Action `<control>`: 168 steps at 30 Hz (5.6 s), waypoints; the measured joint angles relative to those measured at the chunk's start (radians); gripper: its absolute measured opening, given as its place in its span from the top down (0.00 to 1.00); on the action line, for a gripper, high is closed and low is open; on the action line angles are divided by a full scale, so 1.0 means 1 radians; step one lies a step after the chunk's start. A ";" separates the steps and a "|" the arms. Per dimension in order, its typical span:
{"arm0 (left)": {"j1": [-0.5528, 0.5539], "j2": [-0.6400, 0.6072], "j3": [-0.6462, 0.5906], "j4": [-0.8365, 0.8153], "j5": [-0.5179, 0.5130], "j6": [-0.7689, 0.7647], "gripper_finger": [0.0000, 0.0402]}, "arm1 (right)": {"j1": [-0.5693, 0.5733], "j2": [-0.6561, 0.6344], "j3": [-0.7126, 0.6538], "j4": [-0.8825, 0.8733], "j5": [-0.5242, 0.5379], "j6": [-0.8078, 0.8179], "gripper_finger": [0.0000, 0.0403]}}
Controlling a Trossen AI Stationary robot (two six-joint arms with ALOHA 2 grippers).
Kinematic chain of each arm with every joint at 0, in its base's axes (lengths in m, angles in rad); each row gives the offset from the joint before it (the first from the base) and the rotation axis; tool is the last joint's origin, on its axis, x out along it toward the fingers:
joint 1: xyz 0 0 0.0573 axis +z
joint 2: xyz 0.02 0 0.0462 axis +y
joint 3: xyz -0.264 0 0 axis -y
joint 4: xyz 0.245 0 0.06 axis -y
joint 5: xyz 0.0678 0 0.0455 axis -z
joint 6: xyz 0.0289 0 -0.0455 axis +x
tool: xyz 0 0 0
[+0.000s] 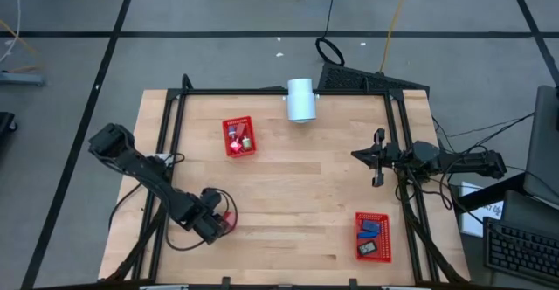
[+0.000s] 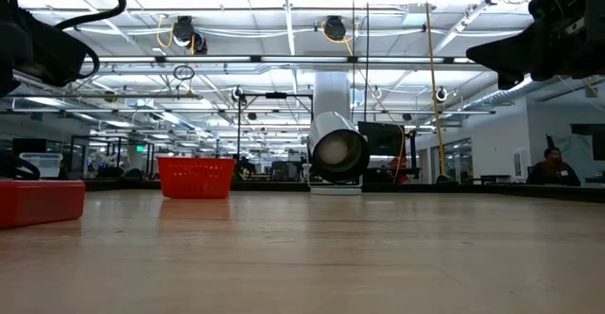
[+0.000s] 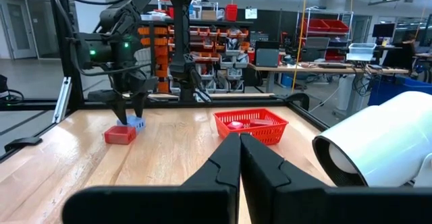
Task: Pick & Place Office items
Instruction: Put the blue charger adapter into the top red bin
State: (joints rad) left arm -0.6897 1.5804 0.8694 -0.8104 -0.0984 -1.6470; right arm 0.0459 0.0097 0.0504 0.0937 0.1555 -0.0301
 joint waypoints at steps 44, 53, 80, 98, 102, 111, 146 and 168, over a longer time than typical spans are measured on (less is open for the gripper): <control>0.015 0.074 -0.004 0.063 -0.074 0.024 0.43 | 0.000 0.000 0.000 0.000 0.000 0.000 1.00; 0.020 0.058 -0.007 0.057 -0.192 0.072 0.43 | 0.000 0.000 0.000 0.000 0.000 0.000 1.00; 0.135 -0.303 -0.002 0.377 -0.552 0.646 0.43 | 0.000 0.000 0.000 0.000 0.000 0.000 1.00; 0.391 -0.288 -0.007 0.553 -0.383 1.027 0.43 | 0.000 0.000 0.000 0.000 0.000 0.000 1.00; 0.443 -0.272 -0.075 0.752 -0.288 1.091 0.43 | 0.000 0.000 0.000 0.000 0.000 0.000 1.00; 0.610 -0.290 -0.297 0.964 -0.263 1.082 0.43 | 0.000 0.000 0.000 0.001 0.000 0.000 1.00; 0.883 -0.290 -0.444 1.102 -0.452 0.871 0.43 | 0.000 0.001 0.000 0.000 0.000 0.000 1.00; 0.893 -0.175 -0.442 1.108 -0.486 0.806 0.43 | 0.000 0.001 0.000 0.000 0.000 0.000 1.00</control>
State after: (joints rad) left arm 0.2033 1.4057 0.4271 0.2980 -0.5843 -0.8411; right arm 0.0458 0.0105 0.0505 0.0937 0.1555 -0.0301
